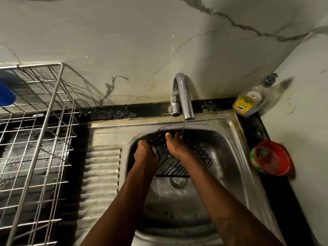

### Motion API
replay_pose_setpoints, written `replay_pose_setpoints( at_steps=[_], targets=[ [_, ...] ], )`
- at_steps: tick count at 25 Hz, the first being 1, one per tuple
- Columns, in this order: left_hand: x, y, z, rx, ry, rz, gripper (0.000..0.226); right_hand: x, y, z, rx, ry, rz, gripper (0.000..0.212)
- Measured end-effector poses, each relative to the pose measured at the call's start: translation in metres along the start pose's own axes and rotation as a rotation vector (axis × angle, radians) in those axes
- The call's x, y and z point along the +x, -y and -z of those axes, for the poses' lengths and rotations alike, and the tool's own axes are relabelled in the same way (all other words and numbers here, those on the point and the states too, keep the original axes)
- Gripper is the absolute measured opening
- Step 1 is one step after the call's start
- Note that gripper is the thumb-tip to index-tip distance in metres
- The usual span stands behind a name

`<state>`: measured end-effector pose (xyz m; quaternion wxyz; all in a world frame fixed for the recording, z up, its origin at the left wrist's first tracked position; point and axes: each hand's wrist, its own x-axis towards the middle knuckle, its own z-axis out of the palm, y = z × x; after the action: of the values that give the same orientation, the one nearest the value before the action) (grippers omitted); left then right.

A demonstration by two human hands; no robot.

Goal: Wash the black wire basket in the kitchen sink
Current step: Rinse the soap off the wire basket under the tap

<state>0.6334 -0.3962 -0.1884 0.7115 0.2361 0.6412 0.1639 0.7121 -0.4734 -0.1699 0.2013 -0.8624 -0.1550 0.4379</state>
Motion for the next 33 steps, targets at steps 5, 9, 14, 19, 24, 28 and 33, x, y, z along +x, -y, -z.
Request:
replay_pose_setpoints(
  at_steps=[5, 9, 14, 19, 24, 28, 33],
  targets=[
    [-0.013, 0.005, 0.022, 0.085, -0.239, -0.006, 0.049, 0.026, -0.045, -0.005, 0.123, -0.219, -0.208, 0.074],
    [-0.016, 0.005, 0.014, 0.121, -0.306, -0.034, 0.063, 0.041, -0.025, -0.004, 0.163, -0.208, -0.34, 0.079],
    [-0.015, 0.006, 0.022, 0.136, -0.334, 0.0, 0.07, 0.002, 0.01, -0.045, 0.055, -0.23, 0.02, 0.075],
    [-0.018, 0.005, 0.018, 0.204, -0.34, -0.054, 0.077, 0.05, -0.054, -0.004, 0.171, -0.321, -0.303, 0.067],
    [-0.023, 0.003, 0.005, 0.3, -0.364, -0.104, 0.078, 0.038, -0.016, -0.008, 0.193, -0.282, -0.271, 0.081],
    [-0.026, 0.007, 0.012, 0.242, -0.416, -0.061, 0.08, -0.014, 0.008, -0.039, 0.084, -0.227, 0.104, 0.076],
    [-0.017, 0.016, 0.016, 0.251, -0.427, -0.051, 0.092, 0.033, -0.077, -0.003, 0.087, -0.288, 0.042, 0.086]
  ],
)
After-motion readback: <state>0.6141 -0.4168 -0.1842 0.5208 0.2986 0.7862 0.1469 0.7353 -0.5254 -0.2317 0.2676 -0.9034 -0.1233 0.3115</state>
